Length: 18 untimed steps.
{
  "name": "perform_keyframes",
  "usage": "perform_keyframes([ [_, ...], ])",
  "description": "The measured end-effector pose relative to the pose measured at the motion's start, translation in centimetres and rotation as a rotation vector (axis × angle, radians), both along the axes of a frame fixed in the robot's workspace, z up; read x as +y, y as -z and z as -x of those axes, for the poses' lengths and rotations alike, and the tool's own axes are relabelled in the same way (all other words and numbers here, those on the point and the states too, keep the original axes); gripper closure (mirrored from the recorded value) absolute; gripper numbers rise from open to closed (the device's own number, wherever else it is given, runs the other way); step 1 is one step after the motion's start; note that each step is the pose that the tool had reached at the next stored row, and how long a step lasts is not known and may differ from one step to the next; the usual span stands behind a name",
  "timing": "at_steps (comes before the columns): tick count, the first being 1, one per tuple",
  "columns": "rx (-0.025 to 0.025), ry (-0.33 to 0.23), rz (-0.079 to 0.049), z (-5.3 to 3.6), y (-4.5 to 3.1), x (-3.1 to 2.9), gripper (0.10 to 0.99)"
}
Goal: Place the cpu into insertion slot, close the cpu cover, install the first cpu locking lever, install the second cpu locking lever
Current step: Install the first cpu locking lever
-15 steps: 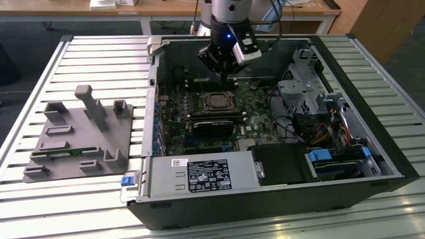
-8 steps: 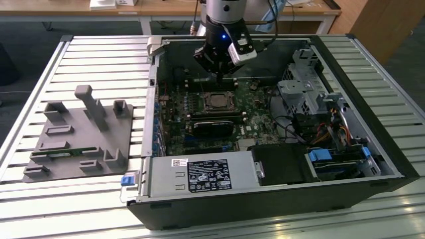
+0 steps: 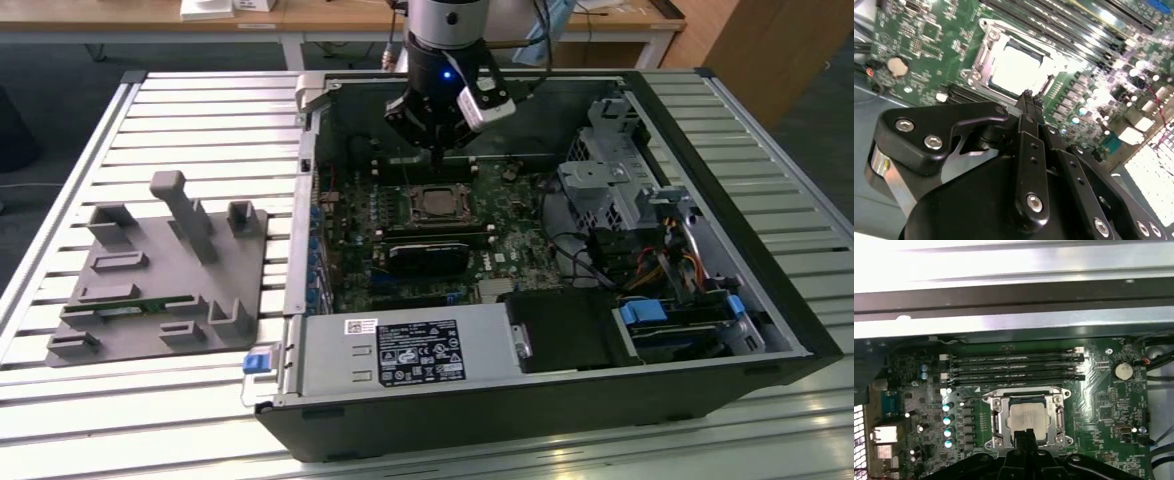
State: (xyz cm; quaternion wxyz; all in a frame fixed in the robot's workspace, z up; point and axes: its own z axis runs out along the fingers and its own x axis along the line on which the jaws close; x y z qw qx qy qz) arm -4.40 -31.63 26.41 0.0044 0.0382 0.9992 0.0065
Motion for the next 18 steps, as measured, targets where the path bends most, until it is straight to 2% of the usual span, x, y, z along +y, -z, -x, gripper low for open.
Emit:
perform_keyframes([
  [3, -0.0009, -0.001, 0.0, 0.76, 0.02, 0.0, 0.98],
  [8, -0.0038, -0.001, -0.002, 1.39, 0.04, 0.0, 0.98],
  [14, -0.0069, -0.002, -0.002, 3.18, 0.11, 0.0, 0.98],
  [18, -0.0072, -0.002, -0.002, 3.88, 0.19, 0.05, 0.98],
])
